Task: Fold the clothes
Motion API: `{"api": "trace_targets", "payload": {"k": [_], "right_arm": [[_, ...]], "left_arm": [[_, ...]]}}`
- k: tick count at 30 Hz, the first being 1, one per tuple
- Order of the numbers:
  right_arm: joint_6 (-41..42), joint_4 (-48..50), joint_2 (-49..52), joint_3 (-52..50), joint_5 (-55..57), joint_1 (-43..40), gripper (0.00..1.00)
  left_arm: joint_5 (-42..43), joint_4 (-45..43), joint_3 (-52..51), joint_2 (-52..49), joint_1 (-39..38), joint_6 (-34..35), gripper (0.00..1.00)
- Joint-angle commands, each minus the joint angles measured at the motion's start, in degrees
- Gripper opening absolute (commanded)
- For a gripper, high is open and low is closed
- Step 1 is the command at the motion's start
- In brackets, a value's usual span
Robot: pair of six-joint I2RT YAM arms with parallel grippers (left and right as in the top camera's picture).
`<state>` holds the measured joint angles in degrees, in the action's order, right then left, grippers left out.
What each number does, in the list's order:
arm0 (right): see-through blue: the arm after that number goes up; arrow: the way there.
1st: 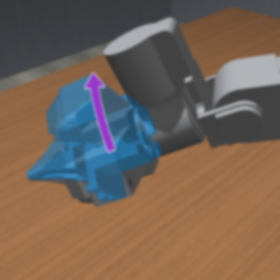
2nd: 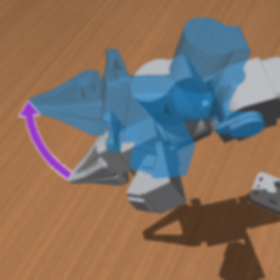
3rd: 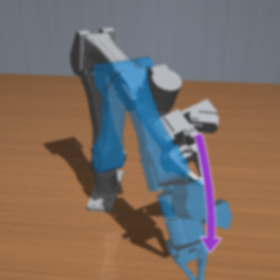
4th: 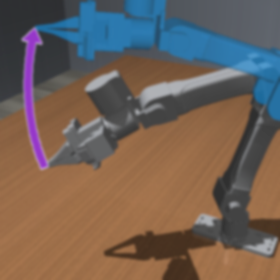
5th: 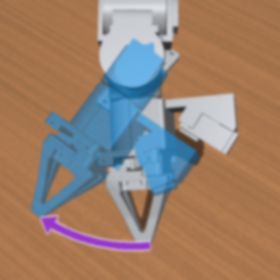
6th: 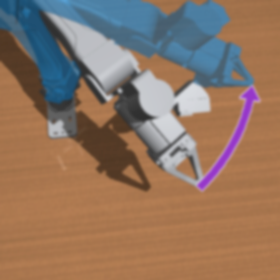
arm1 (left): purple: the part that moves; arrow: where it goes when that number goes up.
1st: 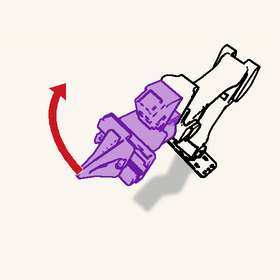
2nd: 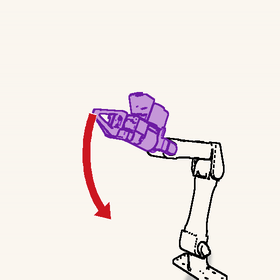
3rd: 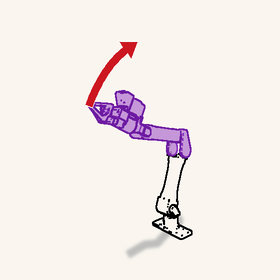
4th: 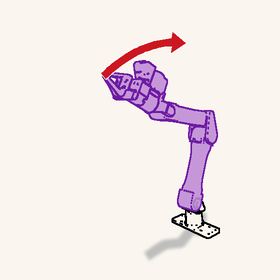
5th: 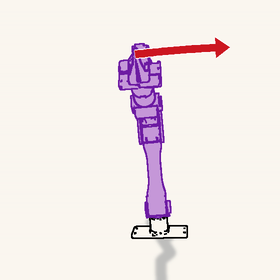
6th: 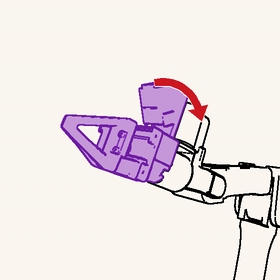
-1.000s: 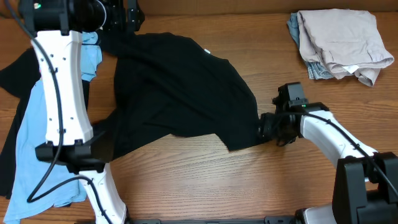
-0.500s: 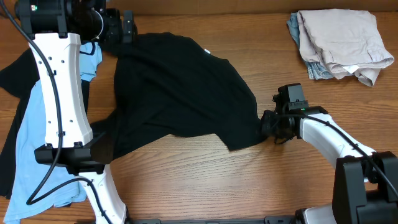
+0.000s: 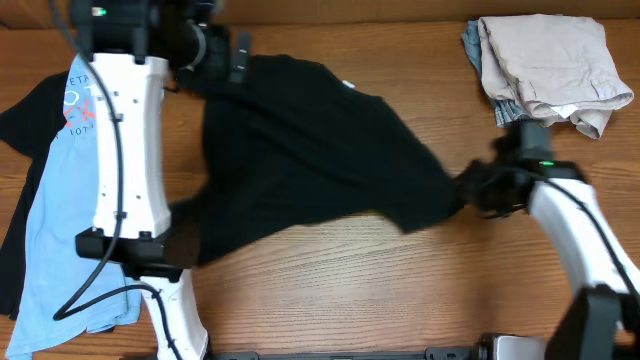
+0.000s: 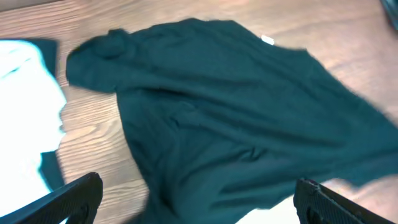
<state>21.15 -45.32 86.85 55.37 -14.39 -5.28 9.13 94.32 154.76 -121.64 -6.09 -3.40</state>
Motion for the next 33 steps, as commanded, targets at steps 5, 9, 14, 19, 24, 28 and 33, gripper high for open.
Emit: {"api": "trace_targets", "payload": {"k": [5,9,14,19,24,28,33], "right_arm": [[-2.5,-8.0,-8.4,4.0,0.1,-16.6,0.04],[-3.8,-8.6,-8.4,4.0,-1.2,-19.3,0.04],[-4.0,-7.8,-8.4,4.0,-1.2,-19.1,0.04],[-4.5,-7.6,-8.4,4.0,-1.2,-19.1,0.04],[-4.7,-7.6,-8.4,4.0,-1.2,-19.1,0.04],[-4.7,-7.5,-8.4,4.0,-1.2,-19.1,0.04],[-4.9,-7.3,-8.4,4.0,-1.1,-19.1,0.04]], "left_arm": [[-0.7,0.4,-7.5,0.0,-8.8,-1.9,1.00],[-0.6,-0.1,-16.3,0.0,-12.2,-2.0,1.00],[-0.5,-2.9,-29.4,0.0,-14.7,-0.2,1.00],[3.1,-4.7,-39.3,0.0,-16.0,1.3,1.00],[2.3,-5.1,-45.5,0.0,-17.5,4.9,0.99],[-1.5,-7.0,-50.3,0.0,-18.3,10.0,0.93],[-4.3,-11.1,-54.8,0.0,-18.4,15.3,0.77]]}}
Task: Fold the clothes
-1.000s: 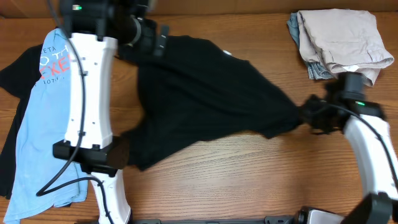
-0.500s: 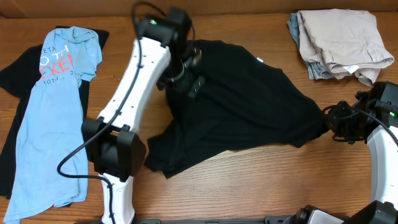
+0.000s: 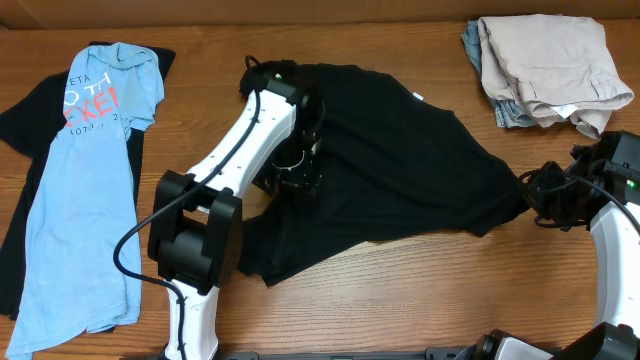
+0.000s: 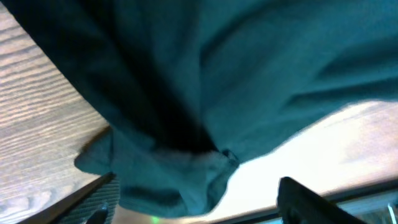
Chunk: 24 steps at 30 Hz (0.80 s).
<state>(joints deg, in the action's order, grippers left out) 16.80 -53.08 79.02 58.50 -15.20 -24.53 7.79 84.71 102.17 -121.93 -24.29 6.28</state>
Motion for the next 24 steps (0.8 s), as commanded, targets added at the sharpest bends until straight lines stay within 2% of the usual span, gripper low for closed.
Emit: {"api": "trace_targets", "payload": {"k": [1,8,10,11,12,16,20,24], "right_arm": [[-0.5,0.6,-0.6,0.8,-0.3,0.1,0.04],[-0.5,0.9,-0.6,0.8,-0.3,0.1,0.04],[-0.5,0.9,-0.6,0.8,-0.3,0.1,0.04],[-0.5,0.9,-0.6,0.8,-0.3,0.1,0.04],[-0.5,0.9,-0.6,0.8,-0.3,0.1,0.04],[-0.5,0.9,-0.6,0.8,-0.3,0.1,0.04],[-0.5,0.9,-0.6,0.8,-0.3,0.1,0.04],[-0.5,0.9,-0.6,0.8,-0.3,0.1,0.04]], "left_arm": [[-3.6,-2.3,-3.1,0.3,-0.2,6.8,0.68],[-5.4,-8.0,-9.1,0.3,-0.1,8.0,0.48],[-5.6,-9.5,-10.3,0.3,0.0,7.9,0.31],[-6.1,-10.1,-10.6,0.3,0.0,7.9,0.15],[-7.0,-10.3,-10.7,0.3,0.1,8.0,0.04],[-11.8,-9.2,-7.9,0.3,2.2,8.1,0.04],[-17.0,-5.2,0.7,0.3,7.4,7.7,0.04],[-20.9,-5.4,9.2,0.3,13.2,2.5,0.04]]}}
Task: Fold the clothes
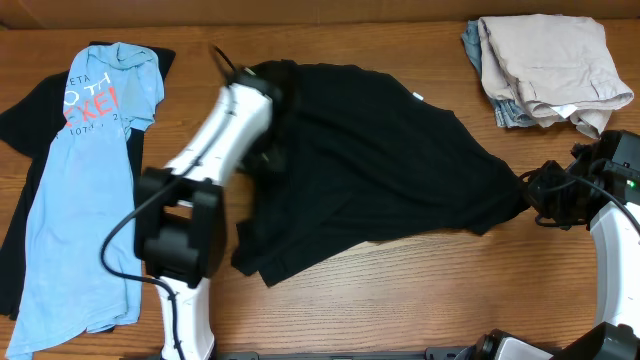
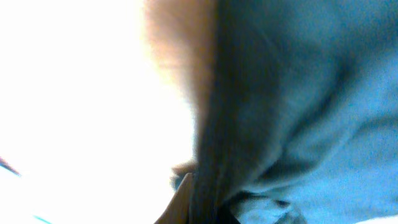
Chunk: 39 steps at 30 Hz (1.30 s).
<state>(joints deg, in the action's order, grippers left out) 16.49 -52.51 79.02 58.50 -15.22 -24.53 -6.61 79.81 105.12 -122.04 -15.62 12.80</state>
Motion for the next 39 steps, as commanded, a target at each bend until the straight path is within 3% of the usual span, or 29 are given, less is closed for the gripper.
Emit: {"api": "trace_targets", "payload": {"k": [1,8,9,11,12,15,20,27,31,39], "right_arm": [[-0.2,0.3,-0.6,0.8,-0.3,0.1,0.04],[-0.2,0.3,-0.6,0.8,-0.3,0.1,0.04],[-0.2,0.3,-0.6,0.8,-0.3,0.1,0.04],[-0.2,0.3,-0.6,0.8,-0.3,0.1,0.04],[-0.2,0.3,-0.6,0.8,-0.3,0.1,0.04],[-0.2,0.3,-0.6,0.8,-0.3,0.1,0.04],[-0.2,0.3,-0.6,0.8,-0.3,0.1,0.04],[-0.4,0.3,-0.6,0.8,-0.3,0.1,0.04],[-0.4,0.3,-0.6,0.8,-0.3,0.1,0.04],[-0.4,-0.1,-0.6,0.8,-0.3,0.1,0.04]], "left_arm": [[-7.8,-1.4,7.7,0.4,5.8,-4.8,0.04],[-9.5,-15.3,10.1,0.3,13.3,-12.5,0.04],[-9.4,-17.2,10.1,0.3,14.1,-12.8,0.17],[-9.3,-20.0,10.1,0.3,15.1,-12.9,0.85],[-9.0,-21.1,10.1,0.3,15.5,-13.2,1.00],[-4.4,-21.7,10.8,0.3,16.1,-14.9,1.00],[3.0,-12.2,18.9,0.3,15.9,-16.0,1.00],[14.3,8.9,45.3,0.5,15.5,-15.5,1.00],[15.4,17.0,57.0,0.9,14.9,-15.1,1.00],[15.5,17.0,52.3,10.0,9.6,-11.5,0.97]]}}
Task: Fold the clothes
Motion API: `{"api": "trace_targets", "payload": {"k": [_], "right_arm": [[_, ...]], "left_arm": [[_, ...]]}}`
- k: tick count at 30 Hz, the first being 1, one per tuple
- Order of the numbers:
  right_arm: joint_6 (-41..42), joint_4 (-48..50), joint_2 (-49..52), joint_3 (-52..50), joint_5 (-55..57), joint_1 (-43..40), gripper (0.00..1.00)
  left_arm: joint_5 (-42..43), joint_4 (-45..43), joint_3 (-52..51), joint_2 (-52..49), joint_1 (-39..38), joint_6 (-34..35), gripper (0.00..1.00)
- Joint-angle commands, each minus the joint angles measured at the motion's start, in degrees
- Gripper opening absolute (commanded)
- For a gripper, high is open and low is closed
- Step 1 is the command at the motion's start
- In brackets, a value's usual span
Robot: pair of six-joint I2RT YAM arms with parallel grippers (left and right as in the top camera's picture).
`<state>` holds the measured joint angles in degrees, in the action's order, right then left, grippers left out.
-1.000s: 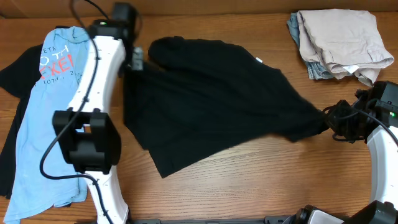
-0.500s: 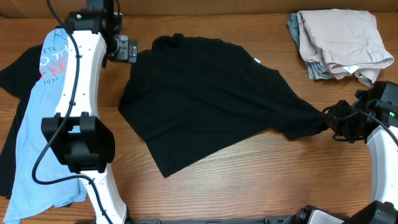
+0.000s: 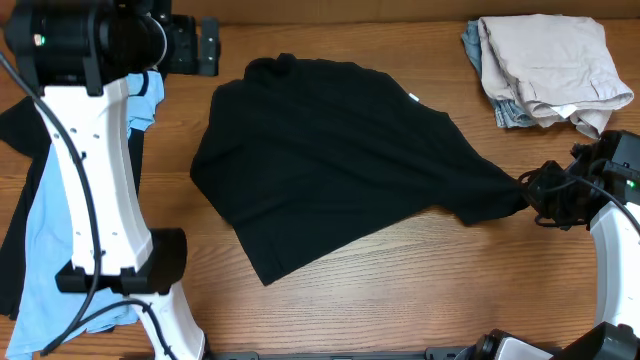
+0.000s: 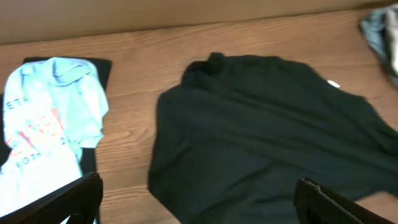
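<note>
A black shirt (image 3: pixel 340 150) lies spread across the middle of the table, also seen from above in the left wrist view (image 4: pixel 267 137). Its right corner is drawn out to a point at my right gripper (image 3: pixel 530 190), which is shut on that corner. My left gripper (image 3: pixel 205 45) is raised high over the table's back left, clear of the shirt. In its wrist view the left gripper (image 4: pixel 198 182) is open wide with nothing between its fingers (image 4: pixel 74 199).
A light blue printed T-shirt (image 3: pixel 60 230) lies on another black garment (image 3: pixel 15 120) along the left side, partly hidden by the left arm. A pile of folded beige and grey clothes (image 3: pixel 545 65) sits at the back right. Bare wood (image 3: pixel 400 290) runs along the front.
My left arm was low against the shirt's upper left part; now it is raised high, open and clear of the cloth. The shirt's left side lies flatter. The right gripper has not moved.
First the shirt lay bunched, my right gripper holding its right corner nearer the middle, my left arm high. Then the right gripper stood further right with the shirt stretched, and the left arm low on the cloth. Now the left is up and the shirt lies spread.
</note>
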<state>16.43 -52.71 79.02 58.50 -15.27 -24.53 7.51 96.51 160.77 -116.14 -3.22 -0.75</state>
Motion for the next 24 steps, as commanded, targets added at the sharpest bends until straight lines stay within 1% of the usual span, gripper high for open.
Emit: {"api": "trace_targets", "payload": {"k": [1,2,3,4,7,8,9,12,16,17,18,21,24], "right_arm": [[-0.3,0.1,-0.6,0.8,-0.3,0.1,0.04],[-0.3,0.1,-0.6,0.8,-0.3,0.1,0.04],[-0.3,0.2,-0.6,0.8,-0.3,0.1,0.04],[-0.3,0.3,-0.6,0.8,-0.3,0.1,0.04],[-0.3,0.5,-0.6,0.8,-0.3,0.1,0.04],[-0.3,0.8,-0.6,0.8,-0.3,0.1,0.04],[-0.3,1.0,-0.6,0.8,-0.3,0.1,0.04],[-0.3,1.4,-0.6,0.8,-0.3,0.1,0.04],[-0.3,1.7,-0.6,0.8,-0.2,0.0,0.04],[-0.3,1.8,-0.6,0.8,-0.2,0.0,0.04],[-0.3,2.0,-0.6,0.8,-0.3,0.0,0.05],[-0.3,2.0,-0.6,0.8,-0.3,0.0,0.05],[-0.3,2.0,-0.6,0.8,-0.3,0.0,0.05]], "left_arm": [[1.1,0.3,-5.9,5.8,-4.2,2.1,0.96],[0.6,0.3,-8.5,7.3,-5.4,2.5,0.97],[-0.4,0.3,-11.7,9.0,-6.6,3.5,1.00],[-1.4,0.3,-15.8,11.0,-7.8,6.0,1.00],[-1.6,0.3,-28.0,16.1,-9.1,10.7,1.00],[-2.1,0.2,-36.4,19.4,-9.2,13.6,1.00],[-2.4,-0.3,-40.3,20.9,-9.4,14.8,1.00],[-3.9,-5.3,-54.8,27.1,-10.8,19.2,1.00],[-5.5,-16.2,-74.4,36.2,-15.0,25.1,1.00],[-6.1,-18.8,-78.5,38.0,-16.1,25.7,1.00],[-6.6,-23.3,-85.3,40.2,-18.2,25.6,1.00],[-6.6,-30.2,-95.5,41.3,-21.4,23.3,1.00],[-6.3,-36.2,-103.1,40.2,-23.0,21.4,1.00]]}}
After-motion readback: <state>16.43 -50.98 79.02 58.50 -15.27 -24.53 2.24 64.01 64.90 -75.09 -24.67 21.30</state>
